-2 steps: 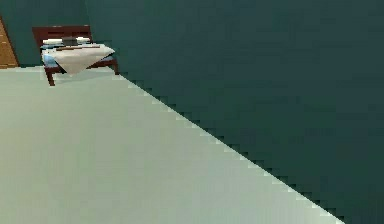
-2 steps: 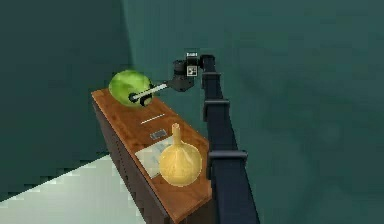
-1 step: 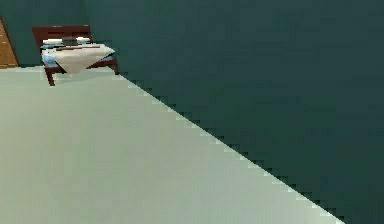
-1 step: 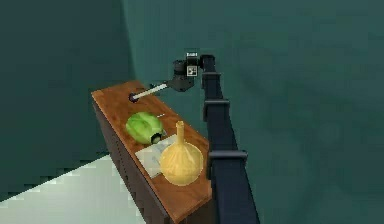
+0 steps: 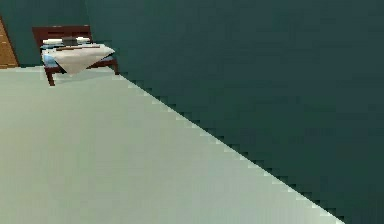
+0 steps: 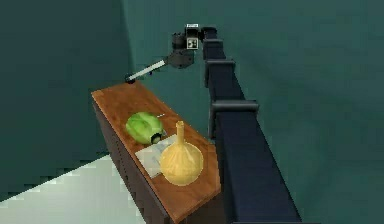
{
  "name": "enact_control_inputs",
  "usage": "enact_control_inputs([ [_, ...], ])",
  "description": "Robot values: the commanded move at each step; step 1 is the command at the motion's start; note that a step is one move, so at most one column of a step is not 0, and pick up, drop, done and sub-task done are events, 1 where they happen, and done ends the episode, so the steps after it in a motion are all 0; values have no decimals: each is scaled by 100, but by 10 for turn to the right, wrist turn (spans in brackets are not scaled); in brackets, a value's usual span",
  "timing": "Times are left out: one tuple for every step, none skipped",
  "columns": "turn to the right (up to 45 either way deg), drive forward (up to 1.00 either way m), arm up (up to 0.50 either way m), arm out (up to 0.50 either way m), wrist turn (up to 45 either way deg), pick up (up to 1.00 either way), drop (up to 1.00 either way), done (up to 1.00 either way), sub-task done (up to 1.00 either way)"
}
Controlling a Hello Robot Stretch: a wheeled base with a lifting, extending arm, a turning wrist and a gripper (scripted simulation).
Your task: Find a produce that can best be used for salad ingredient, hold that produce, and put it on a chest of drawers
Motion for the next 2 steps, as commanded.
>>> enact_control_inputs([
  [0, 0, 0, -8, 0, 0, 0, 0, 0],
  [0, 0, 0, 0, 0, 0, 0, 100, 0],
])
